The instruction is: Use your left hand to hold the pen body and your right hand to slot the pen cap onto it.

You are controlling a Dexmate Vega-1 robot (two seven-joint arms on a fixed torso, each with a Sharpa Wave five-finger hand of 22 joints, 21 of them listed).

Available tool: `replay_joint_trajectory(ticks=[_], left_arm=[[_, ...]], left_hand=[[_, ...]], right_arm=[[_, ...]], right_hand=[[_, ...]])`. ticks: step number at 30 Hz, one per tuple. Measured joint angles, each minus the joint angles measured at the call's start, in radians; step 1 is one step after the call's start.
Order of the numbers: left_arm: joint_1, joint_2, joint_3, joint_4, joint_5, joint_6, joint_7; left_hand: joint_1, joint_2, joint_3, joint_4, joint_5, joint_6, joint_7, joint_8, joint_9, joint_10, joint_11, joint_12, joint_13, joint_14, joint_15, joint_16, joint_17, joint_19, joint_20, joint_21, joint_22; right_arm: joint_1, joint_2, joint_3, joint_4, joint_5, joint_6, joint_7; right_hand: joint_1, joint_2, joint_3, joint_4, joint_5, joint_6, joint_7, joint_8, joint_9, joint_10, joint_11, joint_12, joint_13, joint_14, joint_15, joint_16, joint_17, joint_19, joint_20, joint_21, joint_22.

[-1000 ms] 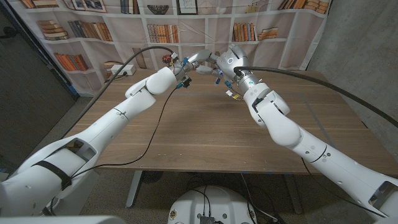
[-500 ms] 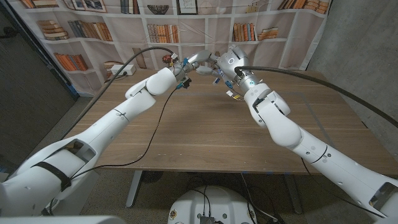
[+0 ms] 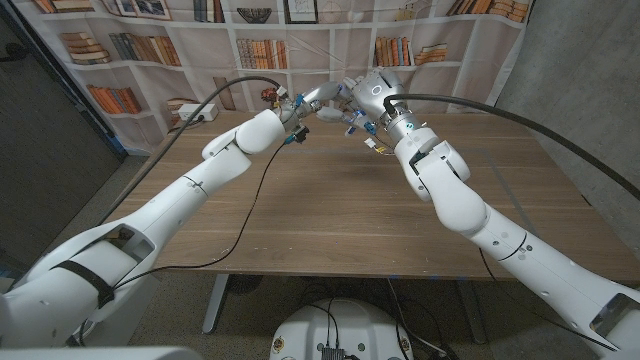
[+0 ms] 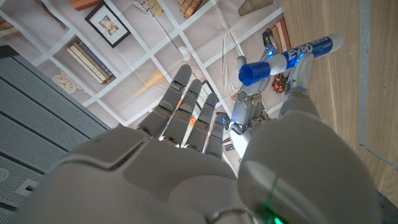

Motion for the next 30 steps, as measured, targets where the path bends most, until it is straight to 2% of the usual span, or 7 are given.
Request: replay_joint_trajectory(ticks=[5,10,16,23,25,27,30], left_arm=[[0.000,-0.003,0.000,0.009,-0.002,0.000,0.000],[0.000,-0.009,0.000,0.024,-0.010,-0.003,0.000],[-0.004,-0.021,-0.003,0.050,-0.025,-0.018,0.001],[-0.009,-0.037,-0.009,0.080,-0.041,-0.032,0.001],[-0.009,-0.043,-0.011,0.089,-0.050,-0.036,0.000],[-0.009,-0.049,-0.014,0.097,-0.050,-0.036,0.000],[-0.009,-0.057,-0.018,0.103,-0.070,-0.042,-0.003]], left_hand=[[-0.001,0.001,0.000,0.000,0.000,-0.005,0.005,0.000,0.004,0.000,0.000,-0.003,0.000,0.000,0.000,0.000,0.000,0.000,0.000,0.000,0.000],[-0.002,0.002,0.000,0.000,0.000,-0.009,0.009,0.000,0.004,0.000,0.000,-0.003,0.000,0.000,0.000,0.000,0.000,0.000,0.000,0.000,0.000],[-0.002,0.002,0.000,0.000,-0.001,-0.011,0.011,0.000,0.004,-0.002,-0.002,-0.006,0.000,0.000,0.000,0.000,0.000,0.000,0.000,0.000,0.000],[-0.006,-0.002,0.000,0.000,0.000,-0.011,0.011,-0.001,0.007,-0.002,-0.002,-0.002,0.001,0.000,0.000,0.000,0.000,0.000,0.000,0.000,0.000],[-0.006,-0.002,0.002,-0.002,0.000,-0.011,0.011,-0.001,0.007,-0.002,-0.002,-0.002,0.001,0.000,0.000,0.000,0.000,0.000,0.000,0.000,0.000],[-0.006,-0.002,0.004,-0.004,0.000,-0.011,0.011,-0.001,0.006,-0.002,-0.002,-0.002,0.001,0.000,0.000,0.000,0.000,0.000,0.000,0.000,0.000],[-0.006,-0.002,0.004,-0.004,0.000,-0.011,0.011,-0.001,0.005,-0.002,-0.002,-0.003,0.001,0.000,0.000,0.000,0.000,0.000,0.000,0.000,0.000]], right_arm=[[0.001,0.008,0.005,-0.003,0.027,-0.007,0.023],[0.005,0.016,0.015,-0.016,0.061,-0.017,0.053],[-0.006,0.019,0.043,-0.039,0.128,-0.040,0.080],[-0.030,0.017,0.077,-0.061,0.220,-0.080,0.076],[-0.047,0.019,0.092,-0.070,0.250,-0.094,0.062],[-0.047,0.019,0.092,-0.070,0.305,-0.119,0.024],[-0.087,0.033,0.118,-0.081,0.365,-0.141,-0.027]], right_hand=[[-0.031,-0.005,-0.020,0.012,0.004,-0.032,0.025,0.006,0.000,-0.053,0.027,0.000,0.000,-0.061,0.003,0.000,0.000,-0.014,0.001,-0.026,0.000],[-0.072,-0.002,-0.040,0.032,0.004,-0.044,0.037,0.010,0.000,-0.084,0.048,0.000,0.000,-0.103,0.018,0.000,0.000,-0.035,0.001,-0.047,0.000],[-0.170,0.002,-0.080,0.072,0.004,-0.063,0.056,0.014,-0.003,-0.120,0.074,0.000,0.000,-0.158,0.037,0.000,0.000,-0.072,0.003,-0.085,0.000],[-0.284,0.030,-0.114,0.129,0.004,-0.070,0.072,0.014,-0.003,-0.173,0.094,0.005,-0.003,-0.226,0.052,0.000,0.000,-0.120,0.016,-0.128,0.000],[-0.321,0.038,-0.125,0.140,0.004,-0.053,0.073,0.025,-0.003,-0.197,0.085,0.005,-0.005,-0.259,0.050,0.000,-0.004,-0.135,0.027,-0.147,0.000],[-0.354,0.042,-0.135,0.148,0.004,-0.009,0.061,0.038,-0.007,-0.214,0.067,0.005,-0.007,-0.284,0.037,0.000,-0.005,-0.153,0.034,-0.166,0.000],[-0.380,0.049,-0.147,0.145,0.004,0.009,0.046,0.039,-0.008,-0.250,0.069,0.003,-0.009,-0.320,0.036,0.000,-0.009,-0.168,0.042,-0.188,0.000]])
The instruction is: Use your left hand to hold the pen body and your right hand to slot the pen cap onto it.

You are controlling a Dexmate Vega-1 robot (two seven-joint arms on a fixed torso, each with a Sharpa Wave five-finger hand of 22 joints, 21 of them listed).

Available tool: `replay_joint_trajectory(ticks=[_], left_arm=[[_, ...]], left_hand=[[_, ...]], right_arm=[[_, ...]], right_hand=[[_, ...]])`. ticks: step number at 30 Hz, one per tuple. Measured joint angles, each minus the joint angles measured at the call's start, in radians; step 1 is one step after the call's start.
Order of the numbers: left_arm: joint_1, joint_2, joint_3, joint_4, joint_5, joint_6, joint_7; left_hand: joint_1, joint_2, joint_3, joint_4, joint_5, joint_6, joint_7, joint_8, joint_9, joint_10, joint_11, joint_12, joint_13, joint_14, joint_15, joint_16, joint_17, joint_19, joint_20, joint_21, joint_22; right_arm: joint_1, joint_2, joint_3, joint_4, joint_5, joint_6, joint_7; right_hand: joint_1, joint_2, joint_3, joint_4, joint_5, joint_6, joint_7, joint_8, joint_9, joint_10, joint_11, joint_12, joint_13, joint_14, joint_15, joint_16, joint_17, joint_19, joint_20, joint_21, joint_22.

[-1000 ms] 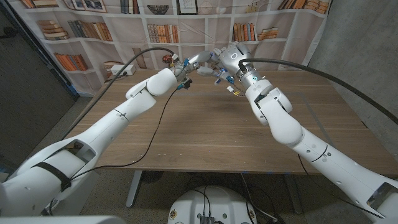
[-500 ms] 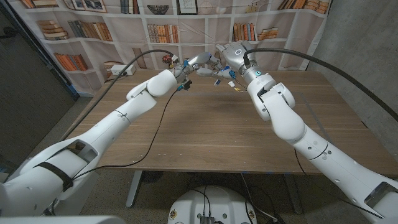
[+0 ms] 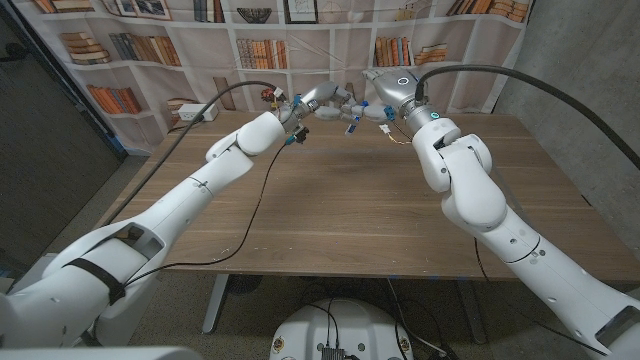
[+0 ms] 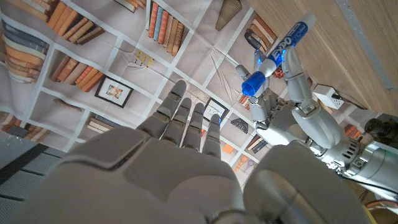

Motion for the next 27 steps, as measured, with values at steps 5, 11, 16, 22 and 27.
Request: replay_joint_trajectory(ticks=[5,11,16,22,27], left_arm=[[0.004,-0.015,-0.006,0.009,-0.012,-0.003,-0.002],[0.009,-0.034,-0.012,0.018,-0.044,-0.001,-0.013],[0.011,-0.049,-0.016,0.024,-0.072,0.016,-0.029],[0.012,-0.063,-0.023,0.027,-0.091,0.032,-0.046],[0.016,-0.074,-0.033,0.025,-0.111,0.048,-0.057]], left_hand=[[0.000,0.000,0.000,0.000,0.000,0.000,0.000,-0.002,0.000,0.000,0.000,0.000,0.000,0.000,0.000,0.000,0.000,0.000,0.000,0.000,0.000],[0.000,0.000,0.000,0.000,0.000,0.000,0.000,-0.003,-0.001,0.001,0.001,0.000,0.000,0.000,0.000,0.000,0.000,0.000,0.000,0.000,0.000],[0.000,0.000,0.000,0.000,0.000,0.000,0.000,-0.003,-0.002,0.004,0.004,0.004,-0.001,0.000,0.000,0.000,0.000,0.000,0.000,0.000,0.000],[-0.006,-0.007,0.037,0.032,-0.003,-0.004,0.004,-0.004,-0.002,0.008,0.008,0.004,-0.001,0.000,0.000,0.000,0.000,0.000,0.000,0.000,0.000],[-0.006,-0.007,0.037,0.032,0.000,-0.005,0.005,-0.003,-0.002,0.009,0.009,0.004,-0.001,0.000,0.000,0.000,0.000,0.000,0.000,0.000,0.000]], right_arm=[[-0.027,0.012,0.014,-0.002,0.134,-0.027,-0.128],[-0.086,0.040,0.042,0.009,0.309,-0.039,-0.321],[-0.095,0.046,0.033,0.028,0.407,-0.044,-0.444],[-0.078,0.037,0.000,0.039,0.468,-0.070,-0.511],[-0.045,0.025,-0.038,0.049,0.502,-0.099,-0.531]], right_hand=[[-0.047,0.019,-0.020,-0.003,0.007,-0.052,0.052,-0.022,-0.005,-0.068,0.036,-0.003,-0.004,-0.072,0.011,0.000,-0.004,-0.051,-0.021,-0.049,0.000],[-0.109,0.024,-0.052,-0.004,0.017,-0.128,0.092,-0.031,-0.004,-0.158,0.055,-0.008,-0.005,-0.175,0.029,-0.007,-0.005,-0.129,-0.037,-0.117,0.000],[-0.137,0.018,-0.074,-0.009,0.024,-0.167,0.109,-0.031,-0.009,-0.215,0.055,-0.010,-0.005,-0.240,0.037,-0.011,-0.008,-0.182,-0.033,-0.161,0.000],[-0.199,0.010,-0.112,-0.006,0.040,-0.175,0.113,-0.031,-0.009,-0.280,0.068,-0.010,-0.004,-0.350,0.057,-0.012,-0.009,-0.281,-0.034,-0.234,0.000],[-0.218,0.011,-0.125,-0.004,0.046,-0.185,0.123,-0.031,-0.009,-0.290,0.076,-0.002,-0.004,-0.376,0.058,-0.012,-0.009,-0.319,-0.035,-0.265,0.000]])
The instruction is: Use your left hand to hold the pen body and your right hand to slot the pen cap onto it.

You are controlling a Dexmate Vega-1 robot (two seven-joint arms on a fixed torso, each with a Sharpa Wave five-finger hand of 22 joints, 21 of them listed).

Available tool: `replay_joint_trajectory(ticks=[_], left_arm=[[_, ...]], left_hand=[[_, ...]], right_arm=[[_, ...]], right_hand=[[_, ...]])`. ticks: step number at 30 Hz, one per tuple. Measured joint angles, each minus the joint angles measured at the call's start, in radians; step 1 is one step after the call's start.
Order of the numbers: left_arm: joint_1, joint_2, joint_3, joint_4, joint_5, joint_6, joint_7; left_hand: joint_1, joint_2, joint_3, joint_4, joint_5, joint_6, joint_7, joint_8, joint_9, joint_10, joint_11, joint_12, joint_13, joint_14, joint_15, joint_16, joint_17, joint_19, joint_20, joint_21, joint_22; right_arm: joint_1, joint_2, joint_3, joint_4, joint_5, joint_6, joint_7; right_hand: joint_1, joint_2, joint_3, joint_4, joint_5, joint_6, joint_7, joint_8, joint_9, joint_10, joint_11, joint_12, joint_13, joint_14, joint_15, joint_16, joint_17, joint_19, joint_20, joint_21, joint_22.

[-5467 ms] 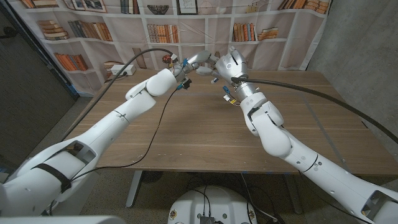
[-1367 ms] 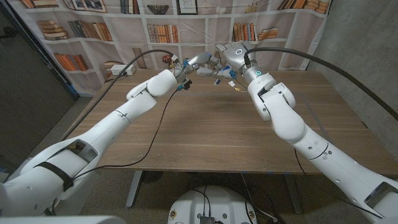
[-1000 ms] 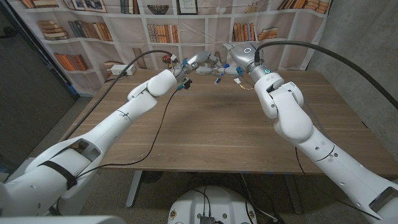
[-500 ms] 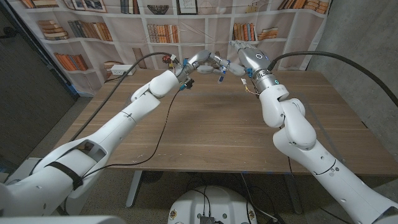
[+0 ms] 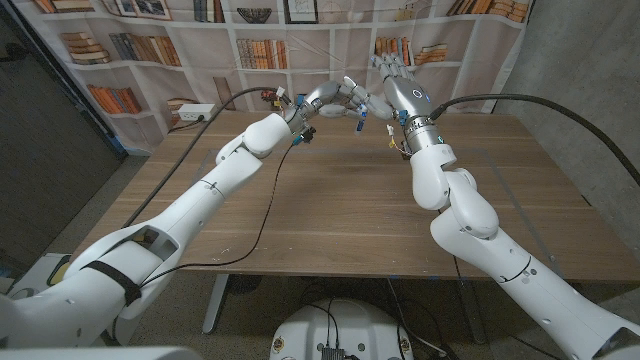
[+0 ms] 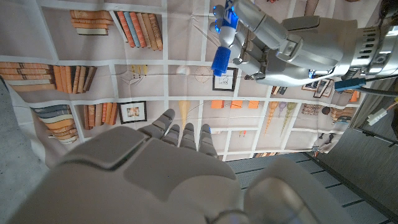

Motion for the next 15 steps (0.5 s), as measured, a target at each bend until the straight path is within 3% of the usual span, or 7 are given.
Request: replay_joint_trajectory(ticks=[5,6,15], left_arm=[[0.003,-0.005,-0.008,-0.014,0.000,0.000,0.000],[0.004,-0.006,-0.010,-0.017,-0.010,0.017,-0.007],[0.010,-0.004,-0.021,-0.044,-0.013,0.035,-0.009]], left_hand=[[0.000,0.000,0.000,0.000,0.000,0.000,0.000,0.000,0.000,0.000,0.000,-0.001,0.000,0.000,0.000,0.000,0.000,0.000,0.000,0.000,0.000],[0.000,0.000,0.000,0.000,0.000,0.000,0.000,0.000,0.001,0.000,0.000,-0.001,0.000,0.000,0.000,0.000,0.000,0.000,0.000,0.000,0.000],[0.000,0.000,0.003,-0.003,0.000,0.000,0.000,0.000,0.001,0.000,0.000,-0.004,0.000,0.000,0.000,0.000,0.000,0.000,0.000,0.000,0.000]], right_arm=[[0.000,0.000,0.000,0.000,0.039,-0.011,-0.016],[0.035,-0.017,-0.031,0.017,0.049,-0.011,-0.020],[0.073,-0.039,-0.070,0.049,0.104,-0.008,-0.044]], right_hand=[[-0.005,-0.003,-0.007,0.002,0.004,-0.001,0.001,0.000,0.000,0.012,-0.006,0.008,-0.003,0.001,-0.012,0.009,0.000,0.001,0.000,-0.004,0.000],[-0.005,-0.003,-0.007,0.001,0.004,-0.001,0.002,0.000,0.000,0.016,-0.010,0.008,-0.003,0.005,-0.016,0.012,0.000,0.001,0.000,-0.004,0.000],[-0.005,-0.003,-0.012,-0.004,0.009,0.003,0.006,0.000,0.000,0.019,-0.014,0.008,-0.005,0.015,-0.022,0.012,-0.005,0.019,0.000,-0.003,-0.005]])
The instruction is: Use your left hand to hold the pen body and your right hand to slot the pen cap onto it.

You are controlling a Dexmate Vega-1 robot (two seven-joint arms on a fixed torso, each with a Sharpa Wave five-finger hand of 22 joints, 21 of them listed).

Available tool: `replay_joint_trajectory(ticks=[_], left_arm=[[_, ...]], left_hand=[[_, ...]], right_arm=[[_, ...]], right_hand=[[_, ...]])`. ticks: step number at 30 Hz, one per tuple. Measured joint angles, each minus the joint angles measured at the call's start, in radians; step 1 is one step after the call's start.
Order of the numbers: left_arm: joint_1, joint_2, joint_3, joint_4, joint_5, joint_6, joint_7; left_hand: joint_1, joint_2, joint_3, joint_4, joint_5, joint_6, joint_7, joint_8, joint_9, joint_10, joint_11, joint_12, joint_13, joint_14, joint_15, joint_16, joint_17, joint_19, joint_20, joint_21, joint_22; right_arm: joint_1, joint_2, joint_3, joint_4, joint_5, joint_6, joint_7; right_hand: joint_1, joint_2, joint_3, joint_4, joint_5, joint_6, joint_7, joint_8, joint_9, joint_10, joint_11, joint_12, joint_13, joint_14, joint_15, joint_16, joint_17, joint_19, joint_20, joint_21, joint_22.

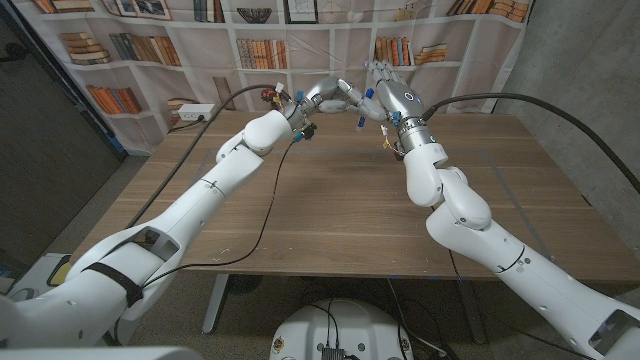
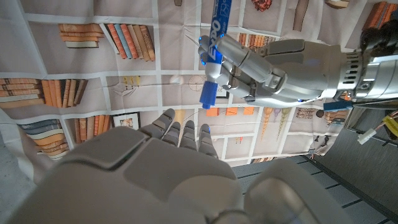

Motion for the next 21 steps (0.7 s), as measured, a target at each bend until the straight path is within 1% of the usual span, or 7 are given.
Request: replay_joint_trajectory(ticks=[2,4,7,9,12,19,21], left_arm=[[0.001,0.001,-0.001,-0.004,0.000,0.003,0.000],[0.002,0.002,-0.002,-0.008,0.000,0.007,0.000],[0.004,0.004,-0.003,-0.012,0.000,0.011,0.000],[0.005,0.004,-0.004,-0.016,0.000,0.014,0.000],[0.007,0.004,-0.005,-0.018,0.000,0.017,0.000],[0.010,0.004,-0.008,-0.024,-0.002,0.018,0.001],[0.011,0.004,-0.009,-0.025,-0.003,0.018,0.001]], left_hand=[[0.000,0.000,0.000,0.000,0.000,0.000,0.000,0.000,0.003,0.000,0.000,0.000,0.000,0.000,0.000,0.000,0.000,0.000,0.000,0.000,0.000],[0.000,0.000,0.000,0.000,0.000,0.000,0.000,0.000,0.004,0.000,0.000,0.001,0.000,0.000,0.000,0.000,0.000,0.000,0.000,0.000,0.000],[0.000,0.000,0.000,0.000,0.000,0.000,0.000,-0.001,0.005,0.000,0.000,0.004,0.000,0.000,0.000,0.000,0.000,0.000,0.000,0.000,0.000],[0.000,0.000,0.000,0.000,0.000,0.000,0.000,-0.001,0.005,0.000,0.000,0.004,0.000,0.000,0.000,0.000,0.000,0.000,0.000,0.000,0.000],[0.000,0.000,0.000,0.000,-0.001,0.000,0.000,-0.001,0.005,0.000,0.000,0.004,0.000,0.000,0.000,0.000,0.000,0.000,0.000,0.000,0.000],[0.000,0.000,0.000,0.000,-0.001,0.000,0.000,-0.003,0.005,0.000,0.000,0.004,0.000,0.000,0.000,0.000,0.000,0.000,0.000,0.000,0.000],[0.000,0.000,0.000,0.000,0.000,0.000,0.000,-0.002,0.005,0.000,0.000,0.004,0.000,0.000,0.000,0.000,0.000,0.000,0.000,0.000,0.000]], right_arm=[[0.005,-0.003,-0.007,0.003,0.004,-0.002,-0.003],[0.010,-0.007,-0.015,0.005,0.008,-0.006,-0.004],[0.020,-0.015,-0.029,0.007,0.011,-0.014,-0.005],[0.026,-0.020,-0.036,0.007,0.013,-0.019,-0.005],[0.031,-0.025,-0.045,0.007,0.017,-0.026,-0.005],[0.038,-0.031,-0.058,0.008,0.028,-0.036,-0.005],[0.040,-0.033,-0.062,0.009,0.032,-0.041,-0.007]], right_hand=[[0.000,0.000,0.000,0.000,0.004,0.000,0.000,0.005,0.000,0.005,-0.005,0.000,0.000,0.002,0.002,0.000,0.000,0.000,0.000,-0.004,0.000],[0.000,0.000,0.000,0.000,0.004,0.000,0.000,0.005,0.000,0.011,-0.001,0.000,0.000,0.007,0.004,0.004,0.000,0.004,0.003,-0.004,0.000],[0.000,0.000,-0.005,-0.005,0.004,0.002,0.002,0.005,0.000,0.016,-0.005,0.007,0.000,0.012,0.002,0.004,0.000,0.011,0.000,-0.004,0.000],[0.000,0.000,-0.005,-0.006,0.008,0.005,0.005,0.005,0.000,0.021,0.000,0.007,0.000,0.012,0.002,0.004,0.000,0.011,0.000,-0.004,0.000],[0.000,0.000,-0.005,-0.006,0.008,0.005,0.005,0.005,0.000,0.028,-0.007,0.007,0.000,0.023,0.000,0.004,0.000,0.017,0.001,-0.008,0.000],[0.000,0.000,-0.008,-0.008,0.008,0.005,0.005,0.005,0.000,0.039,-0.007,0.011,0.000,0.031,0.001,0.007,-0.002,0.023,0.002,-0.008,0.000],[0.000,0.000,-0.008,-0.008,0.008,0.005,0.005,0.005,0.000,0.039,-0.007,0.011,0.000,0.034,-0.002,0.007,-0.005,0.032,0.001,-0.008,0.000]])
